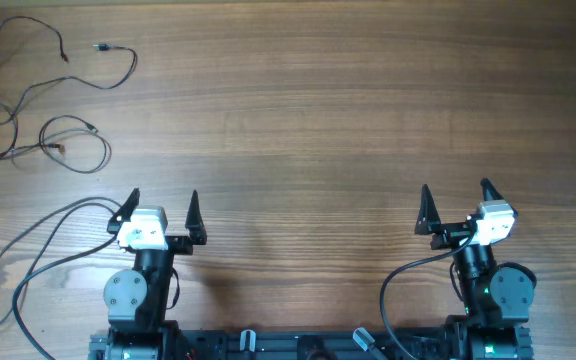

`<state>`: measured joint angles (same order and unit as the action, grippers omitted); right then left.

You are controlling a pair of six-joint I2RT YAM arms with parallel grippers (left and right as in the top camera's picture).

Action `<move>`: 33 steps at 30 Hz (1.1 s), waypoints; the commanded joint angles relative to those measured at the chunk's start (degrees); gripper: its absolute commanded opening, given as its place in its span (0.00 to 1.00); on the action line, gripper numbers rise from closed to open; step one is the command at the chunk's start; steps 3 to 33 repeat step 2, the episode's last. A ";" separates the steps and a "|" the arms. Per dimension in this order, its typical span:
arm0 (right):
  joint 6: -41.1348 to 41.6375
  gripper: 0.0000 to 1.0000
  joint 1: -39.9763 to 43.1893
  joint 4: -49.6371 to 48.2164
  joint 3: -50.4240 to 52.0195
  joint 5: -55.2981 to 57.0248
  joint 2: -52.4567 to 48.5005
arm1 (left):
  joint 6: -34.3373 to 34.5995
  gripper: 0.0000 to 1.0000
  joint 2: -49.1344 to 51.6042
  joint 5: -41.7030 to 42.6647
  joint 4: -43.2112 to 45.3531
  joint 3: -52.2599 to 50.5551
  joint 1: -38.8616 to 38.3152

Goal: Untangle cables

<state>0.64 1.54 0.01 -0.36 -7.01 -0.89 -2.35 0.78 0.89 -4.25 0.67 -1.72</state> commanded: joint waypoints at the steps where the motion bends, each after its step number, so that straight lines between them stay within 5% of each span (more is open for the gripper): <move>1: 0.87 1.00 -0.24 -0.31 0.07 0.83 0.61 | -0.90 1.00 -0.55 -0.35 -0.09 -0.35 0.50; 33: 0.87 1.00 -0.24 -0.31 0.07 0.83 0.61 | -0.90 1.00 -0.55 -0.35 -0.09 -0.35 0.50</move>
